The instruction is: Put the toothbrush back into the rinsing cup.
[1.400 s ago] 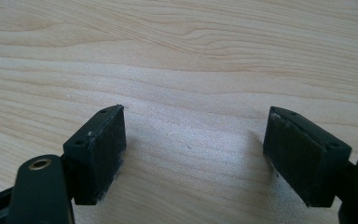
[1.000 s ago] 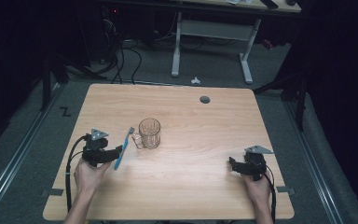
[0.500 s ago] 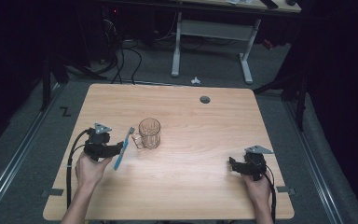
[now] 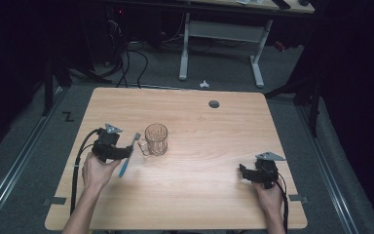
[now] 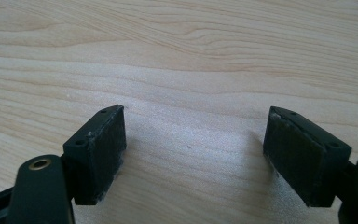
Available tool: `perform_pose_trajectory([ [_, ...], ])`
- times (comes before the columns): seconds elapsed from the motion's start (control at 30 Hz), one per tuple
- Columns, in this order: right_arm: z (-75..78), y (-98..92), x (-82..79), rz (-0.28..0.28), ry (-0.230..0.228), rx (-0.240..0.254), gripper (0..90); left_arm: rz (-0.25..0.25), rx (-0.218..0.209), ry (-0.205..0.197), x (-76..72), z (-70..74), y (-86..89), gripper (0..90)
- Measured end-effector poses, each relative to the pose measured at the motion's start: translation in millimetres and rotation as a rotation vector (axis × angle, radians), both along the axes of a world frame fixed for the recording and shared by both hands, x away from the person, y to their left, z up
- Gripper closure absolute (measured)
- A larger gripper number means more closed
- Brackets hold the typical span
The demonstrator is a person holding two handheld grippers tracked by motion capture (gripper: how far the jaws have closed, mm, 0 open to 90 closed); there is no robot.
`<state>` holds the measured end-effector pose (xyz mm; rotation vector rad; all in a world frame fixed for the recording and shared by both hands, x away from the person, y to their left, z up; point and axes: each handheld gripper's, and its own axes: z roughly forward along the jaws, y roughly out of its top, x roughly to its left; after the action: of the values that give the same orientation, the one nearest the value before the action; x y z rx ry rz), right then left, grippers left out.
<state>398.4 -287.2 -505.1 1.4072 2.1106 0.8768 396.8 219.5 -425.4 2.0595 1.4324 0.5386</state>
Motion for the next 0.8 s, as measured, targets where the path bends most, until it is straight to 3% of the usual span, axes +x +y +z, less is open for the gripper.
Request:
perform_pose_trajectory([
  [0.63,0.0,0.0,0.0,0.0,0.0,0.0,21.3,0.035,0.044,0.097,30.9,-7.5,-3.5,41.0],
  [0.73,0.0,0.0,0.0,0.0,0.0,0.0,21.3,0.038,0.079,0.112,36.3,-10.0,-5.2,42.3],
  [0.8,0.0,0.0,0.0,0.0,0.0,0.0,21.3,0.039,0.078,0.121,39.2,-12.5,-5.9,43.6],
])
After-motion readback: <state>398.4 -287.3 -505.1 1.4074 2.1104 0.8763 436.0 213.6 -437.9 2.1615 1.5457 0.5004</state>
